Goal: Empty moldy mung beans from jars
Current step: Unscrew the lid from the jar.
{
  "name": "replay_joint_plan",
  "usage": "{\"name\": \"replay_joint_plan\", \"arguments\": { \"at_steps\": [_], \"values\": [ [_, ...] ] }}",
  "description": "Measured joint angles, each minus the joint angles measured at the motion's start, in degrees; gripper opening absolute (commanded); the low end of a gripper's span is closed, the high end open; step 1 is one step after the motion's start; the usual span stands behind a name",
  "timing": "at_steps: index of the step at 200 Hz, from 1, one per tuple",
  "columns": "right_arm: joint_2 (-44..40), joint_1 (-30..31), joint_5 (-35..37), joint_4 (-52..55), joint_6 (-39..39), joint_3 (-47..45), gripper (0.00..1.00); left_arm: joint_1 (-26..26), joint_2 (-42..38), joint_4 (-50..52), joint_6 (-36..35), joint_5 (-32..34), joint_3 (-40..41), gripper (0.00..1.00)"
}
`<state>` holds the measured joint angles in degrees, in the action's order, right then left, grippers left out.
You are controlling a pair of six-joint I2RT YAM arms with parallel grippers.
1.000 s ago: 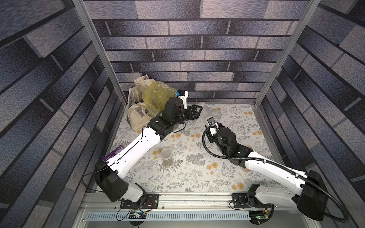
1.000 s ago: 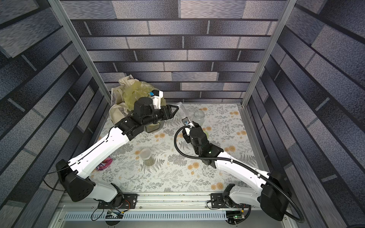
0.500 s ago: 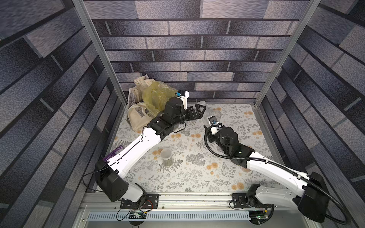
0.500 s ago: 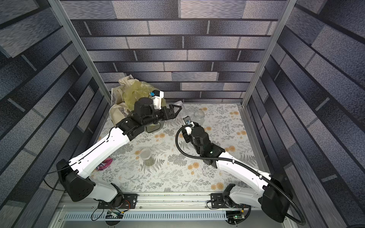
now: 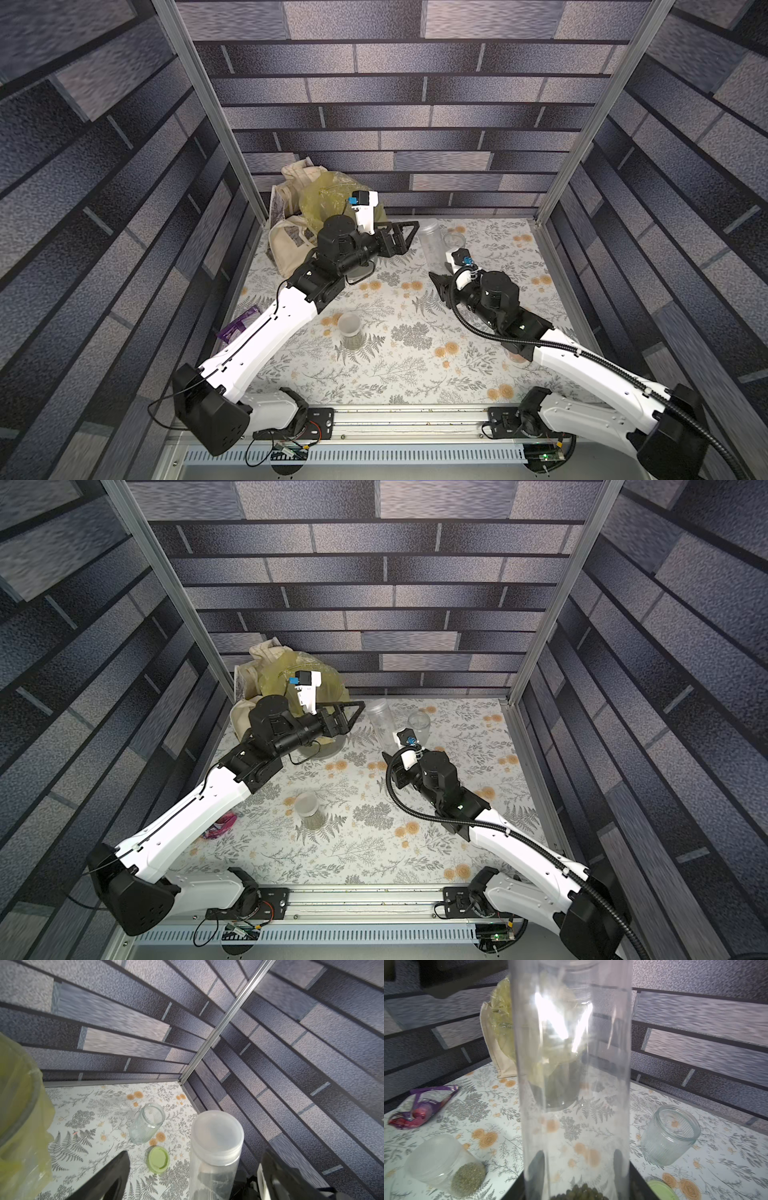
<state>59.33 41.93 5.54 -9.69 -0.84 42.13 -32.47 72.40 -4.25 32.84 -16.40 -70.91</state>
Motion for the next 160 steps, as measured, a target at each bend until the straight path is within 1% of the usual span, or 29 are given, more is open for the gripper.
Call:
{"name": "replay_joint_plan", "arguments": {
  "at_steps": [21, 37, 70, 96, 132, 160],
  "values": [
    [-0.6, -0.7, -6.6, -1.3, 1.0, -1.1, 0.33, 1.3, -1.5, -4.8, 0.2, -3.2, 3.1, 0.94],
    [-0.9, -0.7, -11.6, -3.0, 2.1, -2.4, 0.34, 1.4, -1.2, -7.0, 0.2, -5.9, 3.8, 0.93],
    [-1.0, -0.7, -18.6, -5.4, 3.7, -3.3, 0.34, 1.3, -0.9, -11.4, 0.1, -10.7, 4.6, 0.88],
    [-1.5, -1.0, -21.2, -6.9, 4.7, -3.3, 0.34, 1.3, -0.9, -13.0, 0.1, -12.5, 4.9, 0.89],
    [-1.6, -1.4, -22.9, -7.7, 5.6, -3.3, 0.34, 0.9, -0.9, -13.5, -0.8, -14.1, 5.7, 0.89],
    [-1.7, -1.6, -23.6, -8.1, 6.0, -3.4, 0.34, 0.7, -0.9, -13.6, -1.0, -14.8, 5.8, 0.86]
  ]
}}
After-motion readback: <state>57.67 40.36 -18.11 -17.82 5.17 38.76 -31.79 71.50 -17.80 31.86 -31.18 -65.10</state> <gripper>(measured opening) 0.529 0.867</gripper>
